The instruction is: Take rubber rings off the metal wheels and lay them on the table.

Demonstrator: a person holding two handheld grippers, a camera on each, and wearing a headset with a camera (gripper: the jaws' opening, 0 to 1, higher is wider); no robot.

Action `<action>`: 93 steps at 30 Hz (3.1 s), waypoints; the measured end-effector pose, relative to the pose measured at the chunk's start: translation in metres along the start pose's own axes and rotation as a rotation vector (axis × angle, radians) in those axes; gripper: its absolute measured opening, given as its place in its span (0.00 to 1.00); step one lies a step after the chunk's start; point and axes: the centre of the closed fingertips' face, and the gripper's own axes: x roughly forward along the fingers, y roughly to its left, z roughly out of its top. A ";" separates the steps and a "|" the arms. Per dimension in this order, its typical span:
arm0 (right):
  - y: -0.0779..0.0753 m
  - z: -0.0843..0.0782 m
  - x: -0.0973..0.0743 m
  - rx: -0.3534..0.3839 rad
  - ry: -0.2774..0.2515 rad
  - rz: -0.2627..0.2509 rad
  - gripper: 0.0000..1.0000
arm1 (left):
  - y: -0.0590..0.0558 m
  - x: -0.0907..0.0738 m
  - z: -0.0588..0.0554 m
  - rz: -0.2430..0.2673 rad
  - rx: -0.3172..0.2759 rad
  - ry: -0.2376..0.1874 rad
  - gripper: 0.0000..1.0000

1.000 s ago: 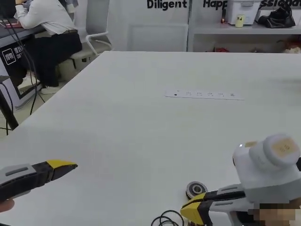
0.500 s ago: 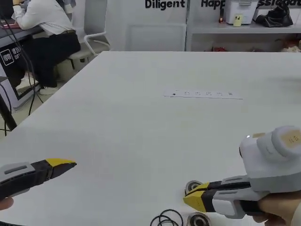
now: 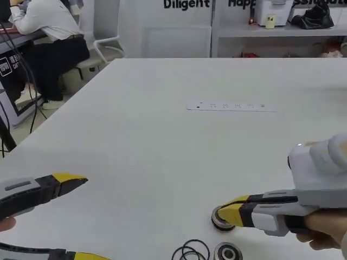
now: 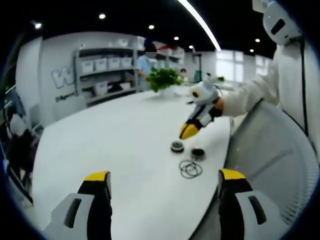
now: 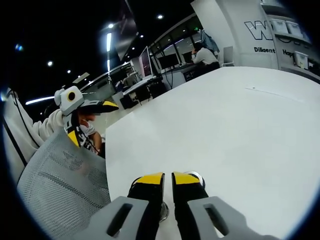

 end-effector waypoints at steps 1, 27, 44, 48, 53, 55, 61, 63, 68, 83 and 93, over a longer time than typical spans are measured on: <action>-0.001 0.001 -0.001 0.002 -0.006 -0.007 0.04 | 0.000 0.000 0.001 -0.001 0.005 0.001 0.90; -0.030 0.001 -0.017 0.030 -0.051 -0.089 0.09 | 0.008 0.025 0.032 -0.072 0.125 0.012 0.87; -0.036 -0.019 -0.014 -0.023 0.022 -0.086 0.13 | 0.003 0.062 0.053 -0.168 0.194 0.016 0.83; -0.036 -0.030 -0.012 -0.061 0.067 -0.080 0.14 | 0.000 0.072 0.062 -0.187 0.197 -0.007 0.82; -0.033 -0.033 -0.009 -0.087 0.089 -0.065 0.15 | -0.006 0.087 0.067 -0.221 0.215 -0.011 0.80; -0.032 -0.034 -0.008 -0.087 0.090 -0.063 0.16 | -0.008 0.091 0.067 -0.232 0.220 -0.009 0.79; -0.032 -0.036 -0.007 -0.087 0.091 -0.060 0.17 | -0.012 0.107 0.072 -0.256 0.229 -0.023 0.76; -0.032 -0.037 -0.006 -0.085 0.092 -0.060 0.17 | -0.013 0.113 0.076 -0.259 0.225 -0.038 0.74; -0.032 -0.037 -0.005 -0.092 0.092 -0.059 0.18 | -0.016 0.125 0.081 -0.271 0.245 -0.064 0.62; -0.033 -0.037 -0.003 -0.109 0.087 -0.059 0.18 | -0.025 0.159 0.049 -0.306 0.256 -0.013 0.47; -0.033 -0.038 -0.002 -0.131 0.086 -0.058 0.18 | -0.036 0.179 0.026 -0.356 0.293 0.057 0.38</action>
